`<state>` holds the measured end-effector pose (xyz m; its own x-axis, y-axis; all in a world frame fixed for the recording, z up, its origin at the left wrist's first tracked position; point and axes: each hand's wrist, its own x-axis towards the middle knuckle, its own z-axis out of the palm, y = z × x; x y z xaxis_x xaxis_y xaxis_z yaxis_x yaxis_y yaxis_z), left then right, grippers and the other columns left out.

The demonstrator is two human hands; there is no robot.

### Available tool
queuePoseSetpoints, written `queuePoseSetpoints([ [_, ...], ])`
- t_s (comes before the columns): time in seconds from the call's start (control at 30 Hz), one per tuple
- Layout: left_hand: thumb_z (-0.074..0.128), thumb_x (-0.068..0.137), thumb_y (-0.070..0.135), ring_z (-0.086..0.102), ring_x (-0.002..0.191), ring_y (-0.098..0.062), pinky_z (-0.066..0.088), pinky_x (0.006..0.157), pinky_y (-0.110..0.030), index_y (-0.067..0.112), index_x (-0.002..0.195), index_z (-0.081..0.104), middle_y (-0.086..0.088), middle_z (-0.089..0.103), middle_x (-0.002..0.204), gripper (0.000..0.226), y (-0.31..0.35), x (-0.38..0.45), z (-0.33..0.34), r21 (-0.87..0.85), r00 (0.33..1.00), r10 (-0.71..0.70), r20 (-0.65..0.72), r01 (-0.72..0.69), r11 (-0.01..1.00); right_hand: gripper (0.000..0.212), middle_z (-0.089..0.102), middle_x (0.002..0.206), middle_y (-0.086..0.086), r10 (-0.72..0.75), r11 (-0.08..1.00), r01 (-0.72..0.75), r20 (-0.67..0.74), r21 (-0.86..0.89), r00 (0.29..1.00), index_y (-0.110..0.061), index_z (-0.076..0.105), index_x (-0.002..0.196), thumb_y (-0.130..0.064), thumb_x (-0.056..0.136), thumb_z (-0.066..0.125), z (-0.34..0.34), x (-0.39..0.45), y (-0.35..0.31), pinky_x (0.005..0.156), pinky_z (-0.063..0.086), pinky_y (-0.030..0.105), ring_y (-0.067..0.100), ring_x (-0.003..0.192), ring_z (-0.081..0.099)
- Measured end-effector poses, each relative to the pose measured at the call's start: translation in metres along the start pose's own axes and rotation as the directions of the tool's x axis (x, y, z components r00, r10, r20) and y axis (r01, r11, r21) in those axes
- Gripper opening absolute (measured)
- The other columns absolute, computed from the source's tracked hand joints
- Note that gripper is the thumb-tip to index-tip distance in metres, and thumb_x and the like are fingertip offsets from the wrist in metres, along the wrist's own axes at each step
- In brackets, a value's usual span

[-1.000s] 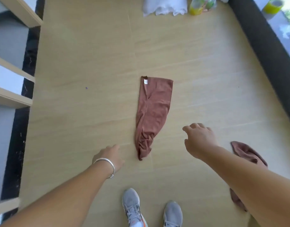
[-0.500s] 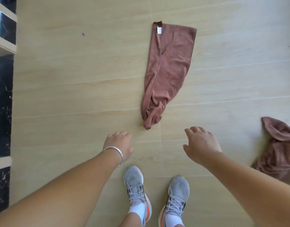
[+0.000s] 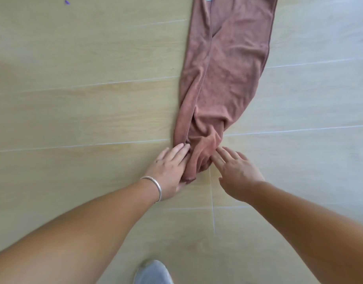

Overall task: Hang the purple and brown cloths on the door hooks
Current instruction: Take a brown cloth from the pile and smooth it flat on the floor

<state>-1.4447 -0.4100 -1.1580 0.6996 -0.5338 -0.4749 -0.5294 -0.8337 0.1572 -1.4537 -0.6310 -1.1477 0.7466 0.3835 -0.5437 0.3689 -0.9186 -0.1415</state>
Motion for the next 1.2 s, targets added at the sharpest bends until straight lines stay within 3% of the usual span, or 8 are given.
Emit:
queuePoseSetpoints([
  [0.07,0.045,0.081,0.070,-0.001,0.149,-0.017,0.002,0.121,-0.038,0.014,0.154,0.018,-0.003,0.006,0.163,0.095,-0.012,0.023,0.002,0.052,0.995,0.094,-0.038,-0.092,0.994,0.077,0.018,0.156,0.003,-0.046,0.999,0.043,-0.095,-0.026,0.994,-0.018,0.015,0.151,-0.035,0.085,0.052,0.006,0.026,0.008,0.116,0.021,0.035,0.019,0.144,0.014],
  [0.2,0.055,0.059,0.083,0.022,0.146,-0.026,0.017,0.117,-0.049,0.007,0.151,0.021,-0.010,0.034,0.154,0.124,-0.015,0.050,0.003,0.005,0.981,0.056,-0.185,-0.056,0.998,0.071,0.044,0.145,0.010,-0.061,0.997,0.068,-0.269,0.018,0.961,-0.014,0.045,0.140,-0.039,0.075,0.059,0.013,0.056,0.018,0.109,0.036,0.040,0.026,0.137,0.037],
  [0.33,0.040,0.056,0.090,-0.009,0.148,-0.029,0.003,0.119,-0.052,0.011,0.145,-0.016,-0.012,0.009,0.161,0.132,-0.014,0.068,0.010,0.115,0.997,0.028,-0.074,-0.020,0.993,0.052,0.055,0.133,0.007,0.004,0.995,0.039,-0.411,0.095,0.912,-0.018,0.058,0.126,-0.031,0.077,0.051,0.019,0.075,0.021,0.101,0.042,0.042,0.026,0.122,0.052],
  [0.43,0.034,0.068,0.084,-0.016,0.146,-0.030,0.002,0.117,-0.055,0.012,0.151,-0.013,-0.011,0.001,0.161,0.120,-0.004,0.072,0.011,0.088,0.998,-0.060,-0.036,0.063,0.994,0.028,0.065,0.105,0.003,0.037,0.989,0.041,-0.509,0.142,0.860,-0.019,0.066,0.098,-0.028,0.078,0.049,0.010,0.082,0.022,0.084,0.050,0.038,0.029,0.097,0.061],
  [0.6,0.040,0.096,0.048,0.005,0.147,-0.031,0.010,0.117,-0.054,0.011,0.154,0.013,-0.009,0.007,0.161,0.074,0.002,0.066,-0.016,0.094,0.987,-0.142,0.077,0.134,0.986,0.009,0.064,0.076,0.006,0.167,0.965,-0.057,-0.437,0.255,0.884,-0.013,0.061,0.074,-0.011,0.070,0.053,-0.013,0.049,0.029,0.057,0.047,0.035,0.033,0.070,0.060],
  [0.77,0.042,0.097,0.022,0.016,0.147,-0.023,0.018,0.115,-0.055,0.017,0.135,0.053,-0.005,0.025,0.157,0.040,-0.011,0.008,-0.061,0.206,0.939,-0.248,0.240,0.200,0.958,0.015,0.060,0.068,0.008,0.312,0.941,-0.216,-0.423,0.260,0.851,-0.010,0.061,0.069,0.003,0.064,0.069,-0.055,-0.026,0.030,0.054,0.038,0.031,0.033,0.064,0.058],
  [0.93,0.050,0.090,0.013,0.036,0.134,-0.021,0.027,0.111,-0.051,0.023,0.120,0.062,0.000,0.052,0.131,0.034,-0.016,-0.076,-0.127,0.261,0.891,-0.331,0.311,0.255,0.931,0.020,0.058,0.064,0.009,0.253,0.966,-0.221,-0.321,0.134,0.913,-0.009,0.063,0.066,0.007,0.056,0.071,-0.120,-0.108,0.009,0.054,0.044,0.034,0.032,0.060,0.057],
  [1.2,0.049,0.087,0.013,0.053,0.112,-0.025,0.038,0.093,-0.039,0.022,0.115,0.063,-0.002,0.062,0.117,0.033,0.012,-0.211,-0.226,0.337,0.800,-0.358,0.480,0.209,0.918,0.029,0.055,0.055,-0.001,0.057,0.998,-0.060,-0.162,-0.016,0.985,-0.020,0.056,0.059,-0.008,0.044,0.077,-0.231,-0.222,-0.048,0.048,0.044,0.032,0.025,0.052,0.056],
])
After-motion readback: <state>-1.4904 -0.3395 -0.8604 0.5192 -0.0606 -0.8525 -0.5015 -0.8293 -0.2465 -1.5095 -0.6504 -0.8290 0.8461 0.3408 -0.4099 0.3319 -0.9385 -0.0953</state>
